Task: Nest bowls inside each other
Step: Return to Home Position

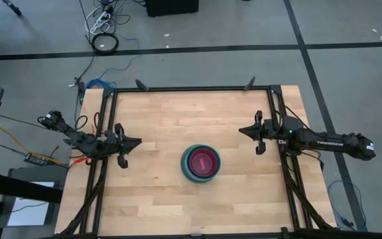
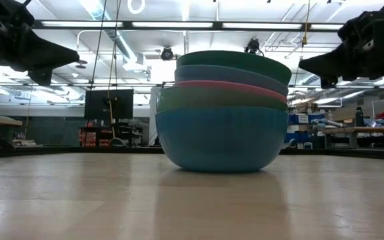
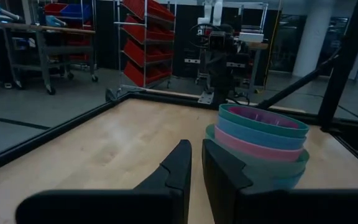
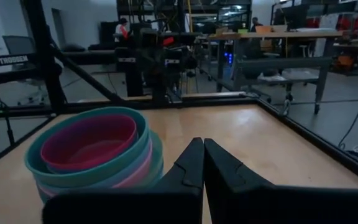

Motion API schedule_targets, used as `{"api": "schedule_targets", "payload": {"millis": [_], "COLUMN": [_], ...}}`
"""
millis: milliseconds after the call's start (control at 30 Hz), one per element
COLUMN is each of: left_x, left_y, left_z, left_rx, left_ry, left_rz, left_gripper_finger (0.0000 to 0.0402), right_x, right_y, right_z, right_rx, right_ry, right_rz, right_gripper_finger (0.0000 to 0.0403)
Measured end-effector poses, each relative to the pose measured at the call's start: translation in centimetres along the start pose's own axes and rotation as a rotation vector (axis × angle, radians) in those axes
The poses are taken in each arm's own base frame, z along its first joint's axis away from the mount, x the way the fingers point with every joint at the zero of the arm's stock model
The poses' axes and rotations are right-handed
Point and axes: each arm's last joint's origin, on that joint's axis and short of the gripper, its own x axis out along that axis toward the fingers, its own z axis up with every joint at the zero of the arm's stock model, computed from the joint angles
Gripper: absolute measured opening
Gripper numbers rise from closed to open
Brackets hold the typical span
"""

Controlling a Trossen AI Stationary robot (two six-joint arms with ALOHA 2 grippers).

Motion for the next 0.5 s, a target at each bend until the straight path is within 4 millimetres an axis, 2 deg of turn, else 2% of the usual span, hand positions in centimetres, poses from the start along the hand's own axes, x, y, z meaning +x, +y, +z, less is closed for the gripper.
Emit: {"api": "schedule_targets", "payload": {"millis": [500], "left_x": [0.0], "left_y": [0.0], "left_z": [0.0], "left_rx": [0.0], "left_ry": [0.0], "left_rz": [0.0], "left_gripper_finger": [0.0047], "right_x": [-1.5], "right_y": [-0.1], "right_z": [-0.1], "right_rx": [0.009], "right_ry": [-0.004], "right_rz": [-0.035], "right_gripper_finger": [0.0]}}
